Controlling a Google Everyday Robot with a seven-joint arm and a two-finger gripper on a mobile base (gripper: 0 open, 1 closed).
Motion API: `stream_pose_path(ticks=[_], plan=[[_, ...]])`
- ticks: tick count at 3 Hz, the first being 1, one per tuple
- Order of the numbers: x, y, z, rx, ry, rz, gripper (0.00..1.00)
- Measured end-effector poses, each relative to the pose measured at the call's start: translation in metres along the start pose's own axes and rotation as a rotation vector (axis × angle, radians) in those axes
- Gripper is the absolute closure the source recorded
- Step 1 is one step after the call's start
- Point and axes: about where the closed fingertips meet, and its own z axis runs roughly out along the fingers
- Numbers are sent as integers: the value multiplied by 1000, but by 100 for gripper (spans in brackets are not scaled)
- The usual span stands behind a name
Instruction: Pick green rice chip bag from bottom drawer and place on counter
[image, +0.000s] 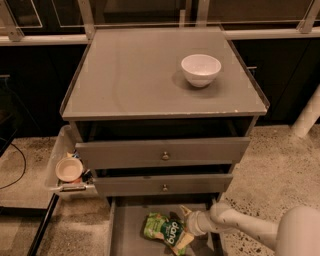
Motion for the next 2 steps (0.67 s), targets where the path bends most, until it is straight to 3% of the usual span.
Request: stream_pose_path(ticks=[2], plan=[[12,3,54,17,-12,-59,0]])
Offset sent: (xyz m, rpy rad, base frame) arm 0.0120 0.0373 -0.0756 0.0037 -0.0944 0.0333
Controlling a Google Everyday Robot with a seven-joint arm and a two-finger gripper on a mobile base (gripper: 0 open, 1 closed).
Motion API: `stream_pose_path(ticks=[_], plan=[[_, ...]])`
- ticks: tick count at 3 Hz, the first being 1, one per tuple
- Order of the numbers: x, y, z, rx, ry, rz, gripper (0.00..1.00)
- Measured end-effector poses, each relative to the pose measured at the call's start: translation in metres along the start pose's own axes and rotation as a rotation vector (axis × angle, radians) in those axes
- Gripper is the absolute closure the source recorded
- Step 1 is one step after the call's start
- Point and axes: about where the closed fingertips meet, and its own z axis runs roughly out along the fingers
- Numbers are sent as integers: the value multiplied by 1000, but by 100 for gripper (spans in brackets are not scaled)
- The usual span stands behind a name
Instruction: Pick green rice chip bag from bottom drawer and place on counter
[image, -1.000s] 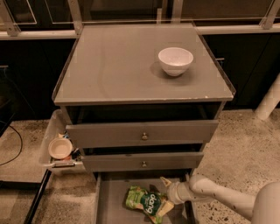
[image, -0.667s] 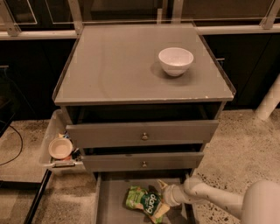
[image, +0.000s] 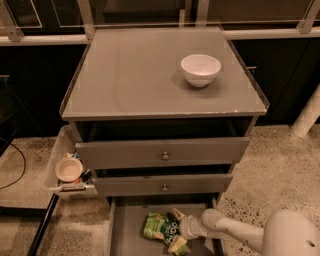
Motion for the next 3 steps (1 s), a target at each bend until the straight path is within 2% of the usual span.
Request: stream_pose_path(ticks=[1,2,3], plan=[[4,2,20,-5,-24,-2,0],[5,2,21,-4,-24,0,18],[5,2,21,-4,-24,0,41]])
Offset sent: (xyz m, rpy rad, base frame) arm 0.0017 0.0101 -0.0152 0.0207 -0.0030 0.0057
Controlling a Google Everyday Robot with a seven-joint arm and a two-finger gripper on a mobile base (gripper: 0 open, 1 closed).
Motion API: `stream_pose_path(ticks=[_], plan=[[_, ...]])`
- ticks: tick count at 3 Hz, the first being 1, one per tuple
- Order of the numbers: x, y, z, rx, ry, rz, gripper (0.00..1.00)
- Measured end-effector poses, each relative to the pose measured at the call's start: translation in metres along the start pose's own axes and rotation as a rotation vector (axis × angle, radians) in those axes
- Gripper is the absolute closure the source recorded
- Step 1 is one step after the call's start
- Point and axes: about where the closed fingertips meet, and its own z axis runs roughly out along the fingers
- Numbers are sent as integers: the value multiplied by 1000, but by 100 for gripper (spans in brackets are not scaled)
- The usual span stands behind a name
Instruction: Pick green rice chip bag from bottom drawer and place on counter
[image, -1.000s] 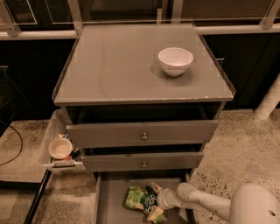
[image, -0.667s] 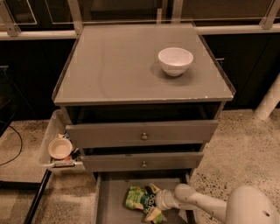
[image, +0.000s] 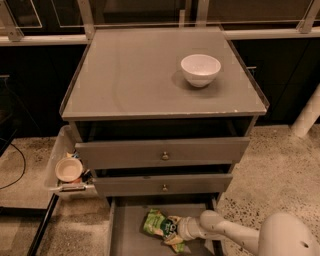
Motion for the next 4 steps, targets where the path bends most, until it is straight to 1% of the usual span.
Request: stream_pose_path(ticks=[2,3,4], plan=[[0,0,0,0,0,0,87],[0,0,0,0,0,0,100],[-10,5,-12,-39,-17,-23,100]])
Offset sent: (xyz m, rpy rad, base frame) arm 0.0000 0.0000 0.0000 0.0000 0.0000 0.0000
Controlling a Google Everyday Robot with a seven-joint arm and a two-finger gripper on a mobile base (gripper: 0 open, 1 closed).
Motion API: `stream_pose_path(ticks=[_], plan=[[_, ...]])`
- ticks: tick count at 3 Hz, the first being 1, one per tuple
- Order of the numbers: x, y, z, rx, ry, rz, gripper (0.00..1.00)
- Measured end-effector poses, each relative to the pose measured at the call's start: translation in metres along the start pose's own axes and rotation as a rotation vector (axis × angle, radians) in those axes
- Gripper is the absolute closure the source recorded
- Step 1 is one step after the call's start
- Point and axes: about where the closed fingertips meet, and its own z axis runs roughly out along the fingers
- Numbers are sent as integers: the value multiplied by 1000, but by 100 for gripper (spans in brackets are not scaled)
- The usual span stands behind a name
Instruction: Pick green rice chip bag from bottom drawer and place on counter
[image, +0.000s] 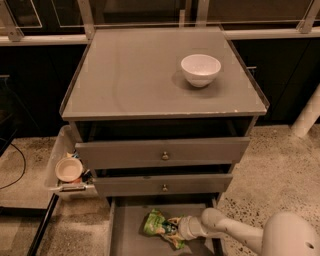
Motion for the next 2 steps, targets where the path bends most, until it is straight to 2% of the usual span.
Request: stream_pose_path(ticks=[1,2], plan=[[-26,6,-31,-36,-60,-46,100],[-51,11,-76,-50,-134,-91,100]])
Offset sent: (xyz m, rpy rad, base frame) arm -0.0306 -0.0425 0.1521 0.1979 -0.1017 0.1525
